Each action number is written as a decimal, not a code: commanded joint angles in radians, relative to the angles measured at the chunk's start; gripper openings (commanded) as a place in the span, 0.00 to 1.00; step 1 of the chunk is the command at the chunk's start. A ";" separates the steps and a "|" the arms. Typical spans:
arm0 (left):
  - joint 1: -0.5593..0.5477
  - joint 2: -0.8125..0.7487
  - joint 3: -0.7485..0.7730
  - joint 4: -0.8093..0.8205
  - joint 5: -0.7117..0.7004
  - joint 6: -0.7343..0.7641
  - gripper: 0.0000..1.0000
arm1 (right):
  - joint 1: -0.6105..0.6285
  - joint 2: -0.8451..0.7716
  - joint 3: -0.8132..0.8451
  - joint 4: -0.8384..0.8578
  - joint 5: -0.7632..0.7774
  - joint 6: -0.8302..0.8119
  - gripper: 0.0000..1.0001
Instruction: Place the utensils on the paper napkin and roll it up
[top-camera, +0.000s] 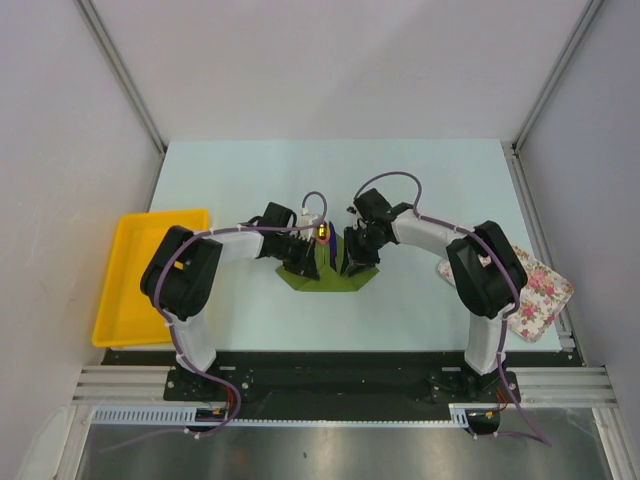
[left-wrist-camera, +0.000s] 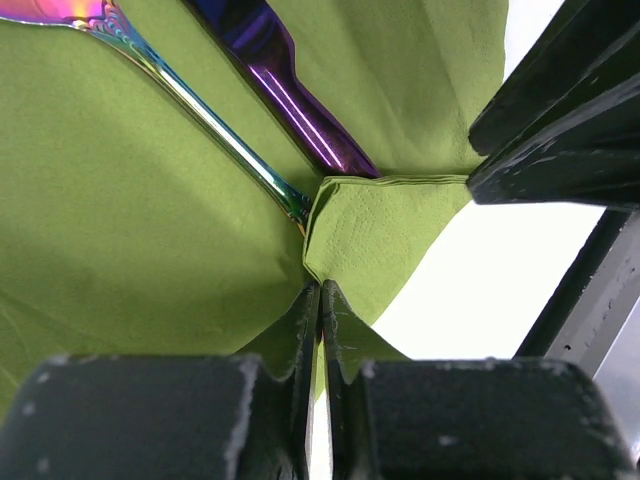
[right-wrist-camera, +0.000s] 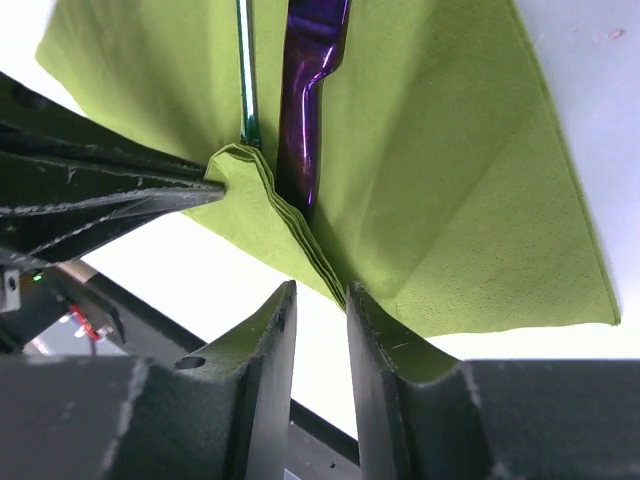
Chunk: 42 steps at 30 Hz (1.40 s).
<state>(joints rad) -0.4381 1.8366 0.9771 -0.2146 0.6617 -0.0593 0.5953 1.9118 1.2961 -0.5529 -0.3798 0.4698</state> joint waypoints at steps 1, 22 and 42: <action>0.004 0.016 -0.012 -0.020 -0.013 -0.013 0.08 | -0.023 -0.062 -0.040 0.091 -0.117 0.009 0.29; 0.006 0.012 -0.018 -0.019 -0.007 -0.017 0.08 | 0.004 0.099 -0.023 0.120 -0.081 -0.006 0.04; 0.022 -0.051 -0.101 0.192 0.164 -0.140 0.19 | 0.012 0.142 0.005 0.090 -0.050 -0.016 0.04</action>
<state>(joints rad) -0.4202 1.7672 0.8768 -0.0818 0.7914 -0.1524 0.6025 2.0151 1.2846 -0.4652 -0.4950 0.4774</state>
